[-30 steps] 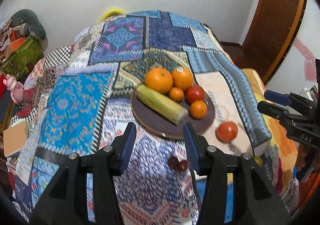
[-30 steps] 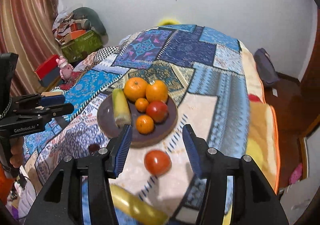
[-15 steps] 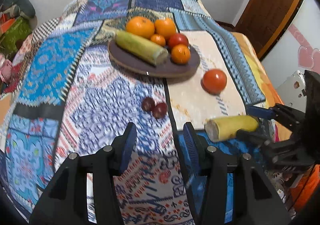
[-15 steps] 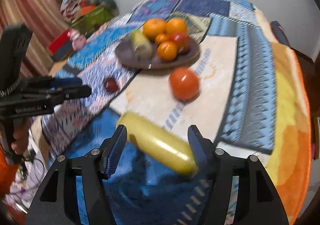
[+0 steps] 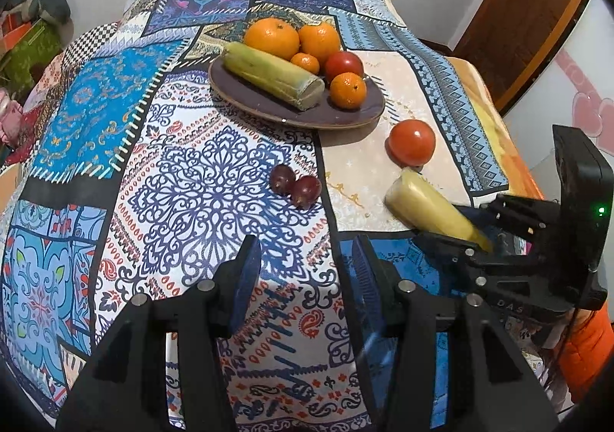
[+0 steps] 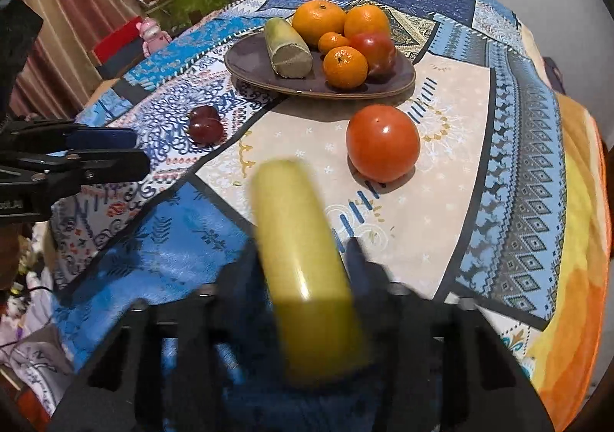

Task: Organize fruits
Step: 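Grasp the yellow corn cob on the quilt with the right gripper, then grasp the red tomato with the left gripper while the right lifts the corn cob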

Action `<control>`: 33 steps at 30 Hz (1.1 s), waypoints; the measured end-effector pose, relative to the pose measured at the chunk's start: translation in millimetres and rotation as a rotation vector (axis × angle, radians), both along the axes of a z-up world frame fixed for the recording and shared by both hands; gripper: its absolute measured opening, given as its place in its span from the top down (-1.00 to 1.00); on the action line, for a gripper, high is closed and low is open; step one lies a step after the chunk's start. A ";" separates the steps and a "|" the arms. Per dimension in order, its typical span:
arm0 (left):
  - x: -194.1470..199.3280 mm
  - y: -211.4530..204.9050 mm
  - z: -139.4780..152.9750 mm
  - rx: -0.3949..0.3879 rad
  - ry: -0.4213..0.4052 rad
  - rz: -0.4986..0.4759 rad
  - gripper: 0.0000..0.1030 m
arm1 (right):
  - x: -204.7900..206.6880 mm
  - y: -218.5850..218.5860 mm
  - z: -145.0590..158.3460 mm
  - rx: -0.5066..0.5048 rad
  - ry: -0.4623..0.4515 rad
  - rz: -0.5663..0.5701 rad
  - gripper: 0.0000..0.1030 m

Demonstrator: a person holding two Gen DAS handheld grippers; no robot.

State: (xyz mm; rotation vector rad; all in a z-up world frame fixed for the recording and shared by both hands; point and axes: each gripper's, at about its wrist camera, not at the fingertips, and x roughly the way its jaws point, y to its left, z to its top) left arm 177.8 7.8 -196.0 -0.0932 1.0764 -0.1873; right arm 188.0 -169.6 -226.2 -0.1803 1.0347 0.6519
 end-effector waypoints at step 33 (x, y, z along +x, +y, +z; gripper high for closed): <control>116.2 -127.1 -29.5 0.044 0.043 -0.138 0.00 | 25.1 -102.4 36.7 0.125 -0.108 -0.316 0.34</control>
